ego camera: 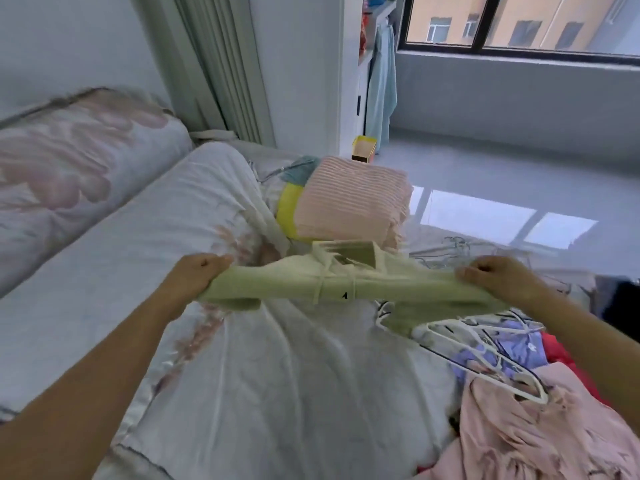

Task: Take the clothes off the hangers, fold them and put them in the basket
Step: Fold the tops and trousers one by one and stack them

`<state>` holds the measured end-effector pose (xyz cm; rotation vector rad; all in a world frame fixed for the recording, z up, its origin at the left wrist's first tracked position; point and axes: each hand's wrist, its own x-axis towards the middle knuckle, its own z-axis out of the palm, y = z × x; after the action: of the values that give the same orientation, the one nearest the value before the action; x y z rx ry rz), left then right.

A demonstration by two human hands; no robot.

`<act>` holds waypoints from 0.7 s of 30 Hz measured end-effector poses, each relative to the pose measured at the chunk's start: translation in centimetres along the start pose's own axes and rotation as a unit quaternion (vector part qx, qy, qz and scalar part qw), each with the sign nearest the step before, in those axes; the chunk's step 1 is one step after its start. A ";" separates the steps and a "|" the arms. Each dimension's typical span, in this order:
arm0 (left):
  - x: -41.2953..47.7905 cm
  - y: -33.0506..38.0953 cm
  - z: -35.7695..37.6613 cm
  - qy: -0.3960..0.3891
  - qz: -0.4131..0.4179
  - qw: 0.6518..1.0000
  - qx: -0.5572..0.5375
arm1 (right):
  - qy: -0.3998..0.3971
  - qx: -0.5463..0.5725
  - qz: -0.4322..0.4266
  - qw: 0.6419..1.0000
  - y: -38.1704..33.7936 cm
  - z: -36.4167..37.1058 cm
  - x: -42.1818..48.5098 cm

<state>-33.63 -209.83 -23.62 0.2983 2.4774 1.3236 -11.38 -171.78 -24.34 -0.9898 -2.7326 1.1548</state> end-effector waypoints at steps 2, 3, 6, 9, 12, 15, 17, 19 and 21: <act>-1.7 -5.4 2.8 -0.035 -0.042 0.998 0.040 | -0.066 -0.068 0.024 0.995 3.7 5.0 -0.7; -2.7 -8.3 4.2 -0.056 -0.066 0.994 0.060 | -0.102 -0.086 0.043 0.990 5.8 7.6 -1.4; -5.8 -17.1 8.2 -0.109 -0.150 0.979 0.083 | -0.190 -0.104 0.097 0.971 11.8 14.6 -4.4; -9.3 -24.9 11.3 -0.176 -0.208 0.953 0.133 | -0.229 -0.095 0.124 0.961 17.6 20.4 -7.7; -12.2 -30.6 13.4 -0.210 -0.235 0.936 0.155 | -0.252 -0.064 0.194 0.946 22.6 24.3 -10.4; -14.3 -33.8 14.7 -0.245 -0.239 0.924 0.169 | -0.285 -0.093 0.199 0.933 26.3 26.9 -12.9; -15.3 -35.2 15.6 -0.276 -0.241 0.913 0.179 | -0.299 -0.174 0.164 0.924 32.4 29.5 -14.2; -15.6 -35.8 16.5 -0.287 -0.258 0.903 0.188 | -0.263 -0.202 0.144 0.933 37.8 31.9 -14.9; -15.0 -36.0 17.5 -0.255 -0.269 0.912 0.173 | -0.192 -0.102 0.188 0.958 36.5 32.2 -13.4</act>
<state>-14.50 -221.00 -60.13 0.0180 2.1010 0.4972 11.40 -180.67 -68.50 -1.5115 -3.1085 1.2443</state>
